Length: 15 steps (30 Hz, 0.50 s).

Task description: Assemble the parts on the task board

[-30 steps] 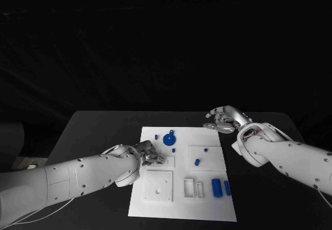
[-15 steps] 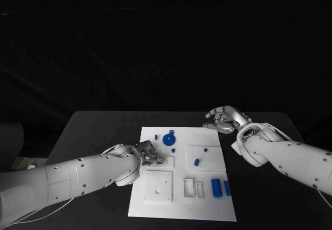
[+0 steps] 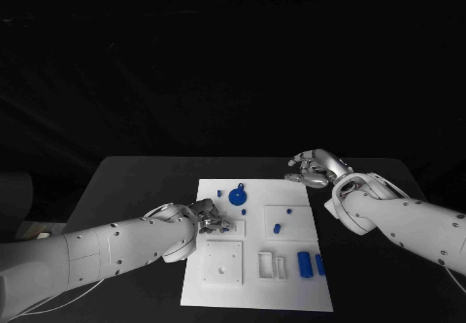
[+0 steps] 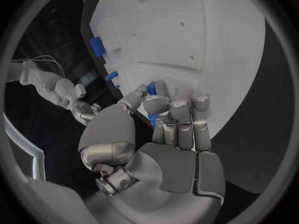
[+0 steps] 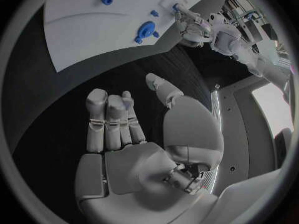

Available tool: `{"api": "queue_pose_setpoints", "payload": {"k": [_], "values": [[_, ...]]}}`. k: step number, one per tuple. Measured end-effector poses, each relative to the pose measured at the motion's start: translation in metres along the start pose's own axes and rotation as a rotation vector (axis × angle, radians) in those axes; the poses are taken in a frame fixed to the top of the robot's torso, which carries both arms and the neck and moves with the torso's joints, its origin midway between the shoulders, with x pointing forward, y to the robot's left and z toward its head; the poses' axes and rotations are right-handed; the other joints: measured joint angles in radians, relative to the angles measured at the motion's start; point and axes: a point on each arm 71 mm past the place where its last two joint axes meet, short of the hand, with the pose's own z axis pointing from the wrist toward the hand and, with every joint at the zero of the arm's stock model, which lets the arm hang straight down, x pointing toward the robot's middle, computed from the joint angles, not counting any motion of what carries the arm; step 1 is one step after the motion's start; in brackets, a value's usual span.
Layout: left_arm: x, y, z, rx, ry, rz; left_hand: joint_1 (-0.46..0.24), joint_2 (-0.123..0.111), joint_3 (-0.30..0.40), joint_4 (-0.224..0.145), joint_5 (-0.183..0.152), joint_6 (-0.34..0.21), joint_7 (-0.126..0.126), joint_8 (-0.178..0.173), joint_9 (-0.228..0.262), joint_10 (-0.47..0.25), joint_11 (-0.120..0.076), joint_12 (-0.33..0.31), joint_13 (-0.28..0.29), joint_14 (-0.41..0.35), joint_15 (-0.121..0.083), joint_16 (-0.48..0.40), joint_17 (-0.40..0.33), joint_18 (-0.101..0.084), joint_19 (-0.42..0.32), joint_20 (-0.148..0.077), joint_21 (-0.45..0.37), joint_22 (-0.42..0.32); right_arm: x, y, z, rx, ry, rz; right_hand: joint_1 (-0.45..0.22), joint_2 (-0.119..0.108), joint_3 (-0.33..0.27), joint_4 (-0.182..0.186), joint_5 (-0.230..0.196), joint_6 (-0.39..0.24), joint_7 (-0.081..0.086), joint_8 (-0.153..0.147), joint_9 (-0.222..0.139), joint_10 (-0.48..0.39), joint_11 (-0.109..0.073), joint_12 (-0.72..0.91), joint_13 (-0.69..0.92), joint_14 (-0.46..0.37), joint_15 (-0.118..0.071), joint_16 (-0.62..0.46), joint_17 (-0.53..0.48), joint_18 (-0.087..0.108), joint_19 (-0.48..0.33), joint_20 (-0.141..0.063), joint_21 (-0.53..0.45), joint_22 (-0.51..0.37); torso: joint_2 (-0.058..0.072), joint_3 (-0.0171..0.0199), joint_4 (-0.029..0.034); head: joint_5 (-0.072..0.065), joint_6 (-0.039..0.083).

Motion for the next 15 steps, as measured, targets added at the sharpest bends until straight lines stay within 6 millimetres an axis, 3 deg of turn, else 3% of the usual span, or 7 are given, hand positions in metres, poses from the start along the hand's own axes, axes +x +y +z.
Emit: {"api": "queue_pose_setpoints", "payload": {"k": [3, 4, 5, 6, 15], "values": [[-0.0001, 0.0000, 0.0001, -0.001, 0.000, 0.000, -0.007, -0.010, -0.002, 0.007, -0.001, 0.011, -0.011, 0.004, 0.000, 0.000, 0.000, 0.000, 0.000, -0.001, -0.001, 0.000, 0.000, 0.000, 0.000, 0.000, 0.000, 0.000, 0.0000, -0.0001, 0.0000, 0.000, 0.000, 0.000, 0.000, 0.000, -0.001, 0.001, 0.004, 0.000, 0.000, 0.000, 0.000, 0.000, 0.000, 0.000, -0.001, 0.000, 0.000, 0.000, 0.000, 0.000, -0.001, 0.001, 0.000, 0.000, 0.000, 0.0000, 0.0000, 0.000, 0.000], [-0.0001, 0.0002, 0.0002, -0.002, 0.000, 0.000, -0.004, -0.013, -0.002, 0.010, -0.001, 0.059, -0.044, 0.004, 0.000, -0.033, -0.024, 0.000, -0.001, -0.007, -0.007, 0.000, -0.001, 0.000, 0.000, 0.000, 0.001, 0.000, 0.0000, -0.0001, 0.0000, 0.000, 0.000, 0.000, 0.000, 0.000, -0.001, 0.001, 0.004, 0.000, 0.000, 0.000, 0.000, 0.000, 0.000, 0.000, -0.001, 0.000, 0.000, 0.000, 0.000, 0.000, -0.001, 0.001, 0.000, 0.000, 0.000, -0.0001, 0.0000, -0.001, 0.001], [-0.0001, 0.0002, 0.0002, -0.002, 0.000, 0.000, -0.003, -0.014, -0.004, 0.012, -0.001, 0.075, -0.054, 0.005, 0.000, -0.060, -0.042, 0.001, -0.001, 0.004, -0.025, 0.000, -0.001, 0.000, 0.000, 0.000, 0.002, 0.000, 0.0000, -0.0002, 0.0000, 0.000, 0.000, 0.000, 0.000, 0.000, -0.001, 0.001, 0.004, 0.000, 0.000, 0.000, 0.000, 0.000, 0.000, 0.000, -0.001, 0.000, 0.000, 0.000, 0.000, 0.000, -0.001, 0.001, 0.000, 0.000, 0.000, -0.0004, 0.0000, -0.001, 0.001], [-0.0001, 0.0002, 0.0003, -0.002, 0.000, 0.000, -0.003, -0.014, -0.002, 0.013, -0.001, 0.074, -0.058, 0.005, 0.000, -0.064, -0.048, 0.001, -0.001, 0.007, -0.027, 0.004, -0.001, 0.000, 0.000, 0.000, 0.002, 0.000, 0.0000, -0.0002, 0.0000, 0.000, 0.000, 0.000, 0.000, 0.000, -0.001, 0.001, 0.004, 0.000, 0.000, 0.000, 0.000, 0.000, 0.000, 0.000, -0.001, 0.000, 0.000, 0.000, 0.000, 0.000, -0.001, 0.001, 0.000, 0.000, 0.000, -0.0005, 0.0000, -0.001, 0.001], [-0.0005, -0.0001, 0.0005, -0.002, -0.001, -0.001, -0.009, -0.027, 0.001, 0.030, -0.001, 0.071, -0.061, 0.005, 0.000, -0.062, -0.052, 0.005, -0.003, 0.013, -0.026, 0.004, -0.002, 0.000, 0.000, 0.000, -0.001, 0.000, 0.0000, -0.0003, -0.0001, 0.001, 0.000, 0.000, 0.000, 0.000, -0.001, 0.001, 0.004, 0.002, 0.002, 0.000, 0.000, 0.000, 0.000, 0.000, -0.001, 0.000, 0.000, 0.000, 0.000, 0.000, 0.000, 0.003, 0.000, 0.001, 0.000, -0.0005, 0.0000, -0.001, 0.000]]}}
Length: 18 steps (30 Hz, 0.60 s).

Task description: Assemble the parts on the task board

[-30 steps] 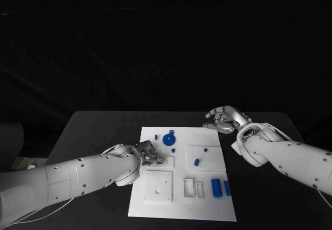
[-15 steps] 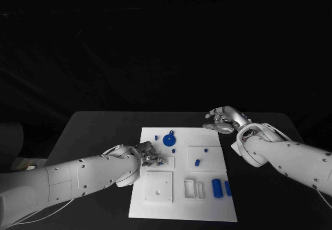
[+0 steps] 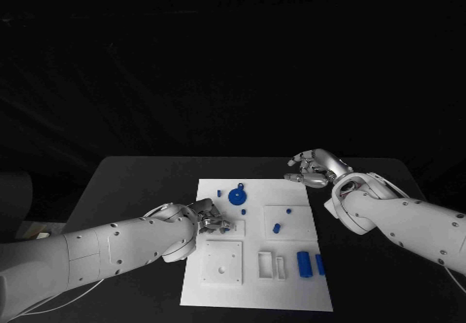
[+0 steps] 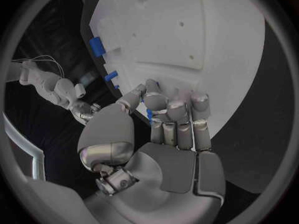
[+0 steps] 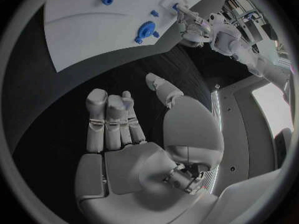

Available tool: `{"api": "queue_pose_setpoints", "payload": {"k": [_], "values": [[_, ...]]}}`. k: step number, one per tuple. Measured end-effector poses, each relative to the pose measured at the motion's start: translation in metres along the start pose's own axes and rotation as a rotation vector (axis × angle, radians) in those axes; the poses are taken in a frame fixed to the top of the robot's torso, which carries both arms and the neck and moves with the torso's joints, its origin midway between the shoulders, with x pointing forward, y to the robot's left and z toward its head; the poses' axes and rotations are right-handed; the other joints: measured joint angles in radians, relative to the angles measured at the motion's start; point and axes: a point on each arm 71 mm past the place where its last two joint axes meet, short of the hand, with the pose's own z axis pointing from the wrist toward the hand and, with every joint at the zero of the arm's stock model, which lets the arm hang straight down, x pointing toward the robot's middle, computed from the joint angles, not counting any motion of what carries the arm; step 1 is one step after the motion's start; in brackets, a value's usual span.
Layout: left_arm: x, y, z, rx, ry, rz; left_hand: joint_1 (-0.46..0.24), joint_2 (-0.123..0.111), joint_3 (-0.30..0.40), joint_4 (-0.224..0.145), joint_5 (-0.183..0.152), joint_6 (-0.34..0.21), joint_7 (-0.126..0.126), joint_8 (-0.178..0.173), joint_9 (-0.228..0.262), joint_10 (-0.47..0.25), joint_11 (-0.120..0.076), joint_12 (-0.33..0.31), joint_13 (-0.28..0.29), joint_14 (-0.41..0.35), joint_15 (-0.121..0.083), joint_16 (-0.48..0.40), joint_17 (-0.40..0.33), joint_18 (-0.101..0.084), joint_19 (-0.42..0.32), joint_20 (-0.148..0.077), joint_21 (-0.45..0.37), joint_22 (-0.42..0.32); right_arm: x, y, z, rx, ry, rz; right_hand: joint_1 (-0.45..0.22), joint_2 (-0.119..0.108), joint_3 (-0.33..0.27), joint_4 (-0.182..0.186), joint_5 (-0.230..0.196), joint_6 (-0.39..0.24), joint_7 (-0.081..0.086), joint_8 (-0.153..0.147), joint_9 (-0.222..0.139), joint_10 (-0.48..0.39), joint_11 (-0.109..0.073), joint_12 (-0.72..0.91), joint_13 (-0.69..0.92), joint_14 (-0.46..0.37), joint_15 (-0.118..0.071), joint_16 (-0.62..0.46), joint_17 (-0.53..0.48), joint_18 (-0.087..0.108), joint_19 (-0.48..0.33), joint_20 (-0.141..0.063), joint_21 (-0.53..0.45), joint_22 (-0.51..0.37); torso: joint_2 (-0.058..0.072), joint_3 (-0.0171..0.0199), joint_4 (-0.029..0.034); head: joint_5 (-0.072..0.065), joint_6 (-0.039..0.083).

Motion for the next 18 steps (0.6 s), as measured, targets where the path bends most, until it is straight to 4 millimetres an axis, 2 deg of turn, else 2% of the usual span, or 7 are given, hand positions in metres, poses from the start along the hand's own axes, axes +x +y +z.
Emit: {"api": "queue_pose_setpoints", "payload": {"k": [5, 8, 14, 16, 18], "values": [[0.000, 0.001, 0.000, -0.002, 0.000, -0.002, -0.008, -0.029, 0.003, 0.028, 0.000, 0.000, 0.000, 0.005, 0.000, 0.000, 0.000, 0.000, -0.002, 0.000, 0.000, 0.000, -0.002, 0.000, 0.000, 0.000, 0.000, 0.000, 0.000, 0.000, 0.000, 0.001, 0.000, 0.000, 0.000, 0.000, 0.000, 0.000, 0.000, 0.000, 0.000, 0.000, 0.000, 0.000, 0.000, 0.000, -0.001, 0.000, 0.000, 0.000, 0.000, 0.000, 0.000, 0.000, 0.000, 0.000, 0.000, 0.0000, 0.0000, 0.000, 0.000], [-0.001, 0.003, 0.000, -0.005, 0.000, -0.003, -0.009, -0.031, 0.007, 0.032, 0.000, 0.000, 0.000, 0.005, 0.000, 0.000, 0.000, 0.000, -0.004, 0.000, 0.000, 0.000, -0.003, 0.000, 0.000, 0.000, -0.006, 0.000, 0.000, -0.001, 0.000, 0.002, -0.001, 0.000, 0.000, 0.000, 0.000, 0.000, 0.000, 0.000, 0.000, 0.000, 0.000, 0.000, 0.000, 0.000, -0.001, 0.000, 0.000, 0.000, 0.000, 0.000, 0.000, 0.000, 0.000, 0.000, 0.000, -0.0001, -0.0006, -0.001, 0.000], [-0.009, 0.001, -0.002, -0.002, 0.001, -0.032, -0.008, -0.056, 0.009, 0.046, 0.000, -0.004, -0.003, 0.005, 0.001, 0.000, 0.000, 0.000, -0.007, 0.000, 0.000, 0.000, -0.006, 0.000, 0.000, 0.000, -0.003, 0.000, -0.001, -0.002, 0.000, 0.006, -0.002, -0.001, -0.004, 0.004, -0.003, 0.003, 0.000, 0.000, 0.000, 0.000, -0.001, 0.000, 0.000, 0.000, -0.001, 0.000, 0.000, 0.000, 0.000, 0.000, 0.000, 0.000, 0.000, 0.000, 0.000, -0.0002, -0.0006, -0.003, 0.001], [-0.014, -0.002, -0.003, 0.003, 0.010, -0.051, -0.011, -0.074, 0.011, 0.060, 0.000, -0.018, 0.001, 0.005, 0.000, -0.003, 0.002, -0.001, -0.012, -0.004, -0.001, -0.001, -0.010, 0.000, -0.001, 0.000, -0.003, 0.000, -0.001, -0.003, 0.000, 0.008, -0.003, -0.001, -0.004, 0.004, -0.003, 0.003, 0.000, 0.000, 0.000, 0.000, -0.001, 0.000, 0.000, 0.000, -0.002, 0.000, 0.000, -0.004, 0.000, 0.000, 0.000, 0.000, 0.000, 0.000, 0.000, -0.0002, -0.0005, -0.004, 0.002], [-0.017, -0.006, -0.005, 0.011, 0.022, -0.070, -0.023, -0.086, 0.015, 0.081, 0.000, -0.047, 0.011, -0.011, -0.007, -0.021, 0.013, -0.023, -0.026, -0.030, 0.003, -0.020, -0.021, 0.000, -0.020, 0.005, -0.012, 0.000, -0.002, -0.004, 0.000, 0.010, -0.004, -0.001, -0.004, 0.004, -0.003, 0.003, 0.000, 0.000, 0.000, 0.000, -0.001, 0.000, 0.000, 0.004, -0.002, 0.000, 0.000, -0.004, 0.000, 0.000, 0.000, 0.000, 0.000, 0.000, 0.000, -0.0008, -0.0003, -0.005, 0.004]]}}
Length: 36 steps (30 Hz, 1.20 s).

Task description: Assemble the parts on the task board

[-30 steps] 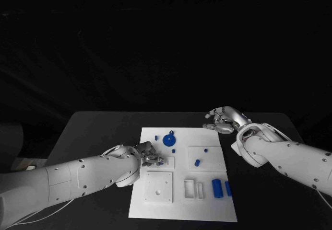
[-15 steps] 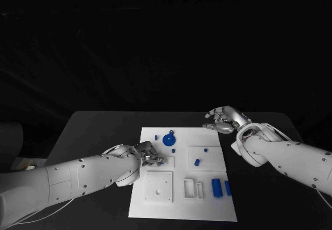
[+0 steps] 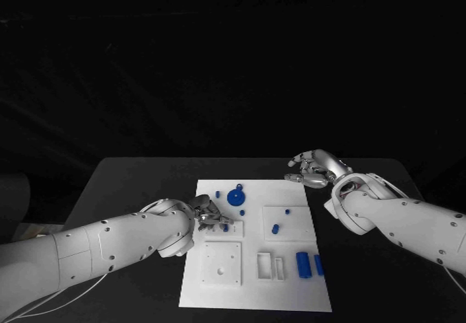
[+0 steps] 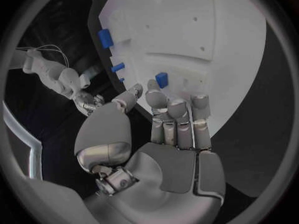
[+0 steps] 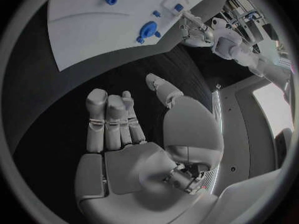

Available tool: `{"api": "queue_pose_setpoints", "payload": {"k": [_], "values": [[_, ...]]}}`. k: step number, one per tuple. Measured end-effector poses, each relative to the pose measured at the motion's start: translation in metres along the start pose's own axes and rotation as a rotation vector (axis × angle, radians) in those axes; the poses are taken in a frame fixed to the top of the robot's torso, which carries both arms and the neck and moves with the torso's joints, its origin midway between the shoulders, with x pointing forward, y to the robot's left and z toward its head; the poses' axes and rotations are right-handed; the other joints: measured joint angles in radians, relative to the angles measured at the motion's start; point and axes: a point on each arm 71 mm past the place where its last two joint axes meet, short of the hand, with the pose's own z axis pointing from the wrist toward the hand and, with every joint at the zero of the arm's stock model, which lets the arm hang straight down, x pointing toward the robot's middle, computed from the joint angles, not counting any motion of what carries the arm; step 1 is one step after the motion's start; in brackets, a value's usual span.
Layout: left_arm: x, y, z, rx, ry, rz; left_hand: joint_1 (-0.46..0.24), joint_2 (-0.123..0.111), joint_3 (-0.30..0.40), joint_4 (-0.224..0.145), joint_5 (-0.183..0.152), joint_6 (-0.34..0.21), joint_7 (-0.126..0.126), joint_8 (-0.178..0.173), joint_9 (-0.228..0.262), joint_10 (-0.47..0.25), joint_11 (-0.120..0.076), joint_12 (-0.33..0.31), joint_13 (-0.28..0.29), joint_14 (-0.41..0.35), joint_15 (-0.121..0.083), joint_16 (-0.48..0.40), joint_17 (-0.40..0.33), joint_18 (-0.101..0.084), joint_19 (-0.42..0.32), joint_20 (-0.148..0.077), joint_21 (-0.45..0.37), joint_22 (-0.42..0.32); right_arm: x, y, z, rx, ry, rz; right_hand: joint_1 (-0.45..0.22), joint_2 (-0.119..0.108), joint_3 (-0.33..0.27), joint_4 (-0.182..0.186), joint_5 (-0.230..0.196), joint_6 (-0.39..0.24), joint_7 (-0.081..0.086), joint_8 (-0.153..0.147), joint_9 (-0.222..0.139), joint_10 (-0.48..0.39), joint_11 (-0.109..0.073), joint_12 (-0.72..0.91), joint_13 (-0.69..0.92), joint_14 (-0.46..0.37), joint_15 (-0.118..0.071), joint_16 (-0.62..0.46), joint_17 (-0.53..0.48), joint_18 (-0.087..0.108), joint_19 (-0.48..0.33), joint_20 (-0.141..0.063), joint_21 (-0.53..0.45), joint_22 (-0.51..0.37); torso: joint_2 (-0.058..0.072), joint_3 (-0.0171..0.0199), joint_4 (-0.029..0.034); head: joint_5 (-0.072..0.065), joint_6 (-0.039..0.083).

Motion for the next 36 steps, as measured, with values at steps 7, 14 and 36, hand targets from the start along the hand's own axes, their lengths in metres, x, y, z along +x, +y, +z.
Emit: {"api": "queue_pose_setpoints", "payload": {"k": [7, 14, 36], "values": [[-0.018, -0.007, -0.003, 0.006, 0.000, -0.034, 0.011, -0.010, -0.036, 0.002, 0.000, -0.030, 0.016, -0.033, -0.018, -0.008, 0.009, -0.039, -0.026, -0.012, 0.006, -0.026, -0.025, 0.000, -0.015, 0.007, -0.005, 0.000, -0.001, -0.002, 0.000, 0.006, -0.002, 0.001, -0.004, -0.004, -0.003, 0.003, 0.000, 0.000, 0.000, 0.000, 0.000, 0.000, 0.000, 0.000, -0.001, 0.000, 0.000, 0.000, 0.000, 0.000, 0.001, -0.001, 0.000, 0.000, 0.000, -0.0004, 0.0008, 0.000, 0.005], [-0.050, 0.000, 0.004, -0.035, -0.044, -0.037, 0.006, -0.006, -0.074, -0.012, 0.000, -0.080, 0.031, -0.074, -0.041, -0.005, 0.019, -0.045, -0.033, -0.017, 0.011, -0.026, -0.034, 0.000, -0.023, 0.009, -0.013, 0.000, -0.001, -0.002, 0.000, 0.007, -0.002, 0.003, -0.004, -0.004, -0.003, 0.003, 0.000, 0.000, 0.000, 0.000, -0.001, 0.000, 0.000, 0.000, -0.001, 0.000, 0.000, 0.000, 0.000, 0.000, 0.003, -0.002, 0.000, 0.000, 0.000, -0.0001, 0.0009, 0.002, 0.010], [-0.112, -0.004, 0.041, -0.133, -0.124, 0.033, 0.009, 0.008, -0.114, -0.001, 0.000, -0.228, 0.084, -0.153, -0.087, -0.044, 0.066, -0.088, -0.058, -0.052, 0.054, -0.062, -0.066, -0.011, -0.050, 0.014, -0.055, -0.017, -0.002, -0.002, 0.000, 0.011, -0.003, 0.012, -0.008, 0.000, -0.006, 0.006, 0.000, -0.002, -0.002, 0.000, -0.001, 0.000, 0.000, 0.000, -0.002, 0.000, 0.000, 0.000, 0.000, 0.000, 0.002, -0.002, 0.000, 0.000, 0.014, -0.0030, -0.0091, 0.002, 0.030]]}}
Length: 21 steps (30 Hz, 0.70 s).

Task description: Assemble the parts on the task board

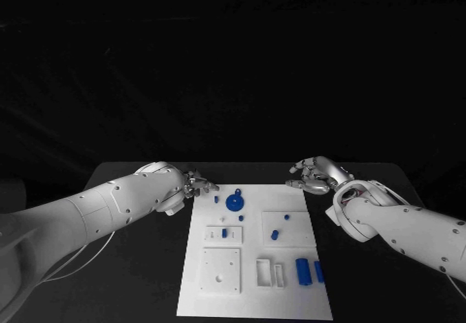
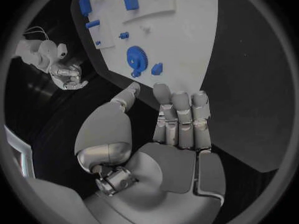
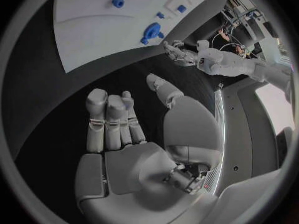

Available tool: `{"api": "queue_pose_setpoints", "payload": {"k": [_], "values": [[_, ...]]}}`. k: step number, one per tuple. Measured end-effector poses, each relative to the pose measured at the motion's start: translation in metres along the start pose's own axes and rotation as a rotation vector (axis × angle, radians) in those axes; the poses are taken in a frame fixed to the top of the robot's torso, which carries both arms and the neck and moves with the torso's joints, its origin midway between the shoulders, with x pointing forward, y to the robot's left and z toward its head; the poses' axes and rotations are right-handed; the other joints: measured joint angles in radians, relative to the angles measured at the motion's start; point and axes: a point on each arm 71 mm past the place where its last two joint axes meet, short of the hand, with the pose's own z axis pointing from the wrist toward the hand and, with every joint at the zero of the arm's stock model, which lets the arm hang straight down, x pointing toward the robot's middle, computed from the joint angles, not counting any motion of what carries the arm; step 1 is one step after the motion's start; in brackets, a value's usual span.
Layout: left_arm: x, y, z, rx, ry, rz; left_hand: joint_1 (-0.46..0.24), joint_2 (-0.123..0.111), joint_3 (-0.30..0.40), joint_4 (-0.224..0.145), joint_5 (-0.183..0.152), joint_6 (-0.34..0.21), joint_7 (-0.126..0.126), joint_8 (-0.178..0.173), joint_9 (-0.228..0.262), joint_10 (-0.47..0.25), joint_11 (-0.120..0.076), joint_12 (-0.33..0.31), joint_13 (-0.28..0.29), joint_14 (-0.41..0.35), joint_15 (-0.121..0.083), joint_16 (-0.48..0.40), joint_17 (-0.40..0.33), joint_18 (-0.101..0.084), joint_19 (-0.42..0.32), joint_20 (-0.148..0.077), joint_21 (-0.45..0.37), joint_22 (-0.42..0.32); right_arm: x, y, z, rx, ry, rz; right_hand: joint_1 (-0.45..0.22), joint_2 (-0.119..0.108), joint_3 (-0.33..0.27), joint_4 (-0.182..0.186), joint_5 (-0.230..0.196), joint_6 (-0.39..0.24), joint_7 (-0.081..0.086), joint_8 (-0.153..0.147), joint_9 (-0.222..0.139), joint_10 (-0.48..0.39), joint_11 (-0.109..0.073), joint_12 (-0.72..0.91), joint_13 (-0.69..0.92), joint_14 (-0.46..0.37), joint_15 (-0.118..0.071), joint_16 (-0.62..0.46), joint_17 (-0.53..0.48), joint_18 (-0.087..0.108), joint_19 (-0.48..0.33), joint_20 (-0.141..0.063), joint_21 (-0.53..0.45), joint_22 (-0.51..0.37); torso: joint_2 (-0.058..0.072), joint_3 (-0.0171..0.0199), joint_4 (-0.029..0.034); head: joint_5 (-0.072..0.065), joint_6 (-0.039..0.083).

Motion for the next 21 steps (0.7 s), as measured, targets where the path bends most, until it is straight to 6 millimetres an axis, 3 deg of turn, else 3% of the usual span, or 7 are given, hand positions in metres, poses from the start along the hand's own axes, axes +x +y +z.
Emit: {"api": "queue_pose_setpoints", "payload": {"k": [15, 21], "values": [[0.002, -0.003, 0.012, -0.035, 0.049, 0.048, -0.030, -0.005, -0.007, 0.054, 0.000, -0.027, 0.007, -0.004, 0.003, -0.007, 0.007, 0.000, 0.002, -0.007, 0.007, 0.000, -0.001, 0.001, -0.007, 0.007, -0.004, 0.001, -0.002, 0.002, 0.000, -0.004, -0.005, 0.006, 0.000, 0.000, 0.000, 0.000, 0.000, 0.000, 0.000, 0.000, 0.000, 0.000, 0.000, 0.000, 0.000, 0.000, 0.000, 0.000, 0.000, 0.000, 0.000, 0.000, 0.000, 0.000, 0.020, -0.0004, -0.0081, 0.003, 0.012], [0.000, -0.004, 0.012, -0.031, 0.059, 0.057, -0.026, -0.001, -0.004, 0.056, 0.000, -0.026, 0.006, -0.008, 0.003, -0.007, 0.007, 0.000, 0.005, -0.008, 0.008, 0.000, -0.001, 0.001, -0.011, 0.004, -0.004, 0.005, -0.002, 0.002, 0.001, -0.004, -0.005, 0.007, 0.000, 0.000, 0.000, 0.000, 0.000, -0.002, -0.002, 0.000, -0.001, 0.000, 0.000, 0.000, -0.001, 0.000, 0.000, 0.000, 0.000, 0.000, 0.001, 0.002, 0.000, 0.000, 0.023, -0.0002, -0.0087, 0.003, 0.009]]}}
